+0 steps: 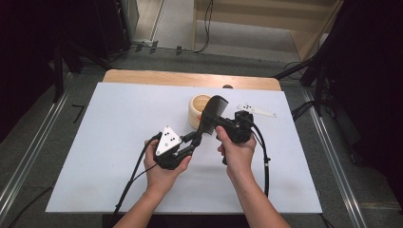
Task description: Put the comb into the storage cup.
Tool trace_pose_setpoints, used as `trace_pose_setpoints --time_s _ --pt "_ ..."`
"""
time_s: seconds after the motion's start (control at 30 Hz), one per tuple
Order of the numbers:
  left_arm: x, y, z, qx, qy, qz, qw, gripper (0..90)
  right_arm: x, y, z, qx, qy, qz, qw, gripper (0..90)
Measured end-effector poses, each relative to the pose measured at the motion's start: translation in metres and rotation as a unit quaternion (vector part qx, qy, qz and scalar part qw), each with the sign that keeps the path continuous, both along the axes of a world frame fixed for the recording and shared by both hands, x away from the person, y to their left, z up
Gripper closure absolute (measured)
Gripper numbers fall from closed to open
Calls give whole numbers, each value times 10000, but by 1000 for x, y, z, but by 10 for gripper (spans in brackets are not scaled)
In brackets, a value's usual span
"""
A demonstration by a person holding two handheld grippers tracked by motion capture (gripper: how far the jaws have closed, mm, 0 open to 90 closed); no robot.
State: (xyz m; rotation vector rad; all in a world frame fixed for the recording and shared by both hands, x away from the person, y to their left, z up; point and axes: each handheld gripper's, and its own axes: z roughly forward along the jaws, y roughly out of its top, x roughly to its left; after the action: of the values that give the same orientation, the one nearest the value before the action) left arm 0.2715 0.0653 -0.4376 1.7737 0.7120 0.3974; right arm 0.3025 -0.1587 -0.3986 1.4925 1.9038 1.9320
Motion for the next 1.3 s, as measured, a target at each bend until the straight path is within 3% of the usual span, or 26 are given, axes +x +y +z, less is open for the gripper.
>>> trace_pose_setpoints --time_s 0.17,0.3,0.57,0.83,1.3 --pt "1 8 0 -211 89 -195 9995 469 0 -3 2 -88 -189 -42 9998 827" --pt "1 15 -2 -172 160 -181 9996 291 -1 -4 3 -170 -318 -26 9993 827" --pt "1 36 -6 -328 304 -323 9985 0 -1 -6 6 -336 -543 -14 9980 827" --pt "1 67 -15 -402 409 -91 9983 0 -1 -9 9 -399 -681 -76 9968 827" --pt "-5 116 -30 -254 454 324 9981 0 4 -7 18 -560 -937 -77 9940 827"
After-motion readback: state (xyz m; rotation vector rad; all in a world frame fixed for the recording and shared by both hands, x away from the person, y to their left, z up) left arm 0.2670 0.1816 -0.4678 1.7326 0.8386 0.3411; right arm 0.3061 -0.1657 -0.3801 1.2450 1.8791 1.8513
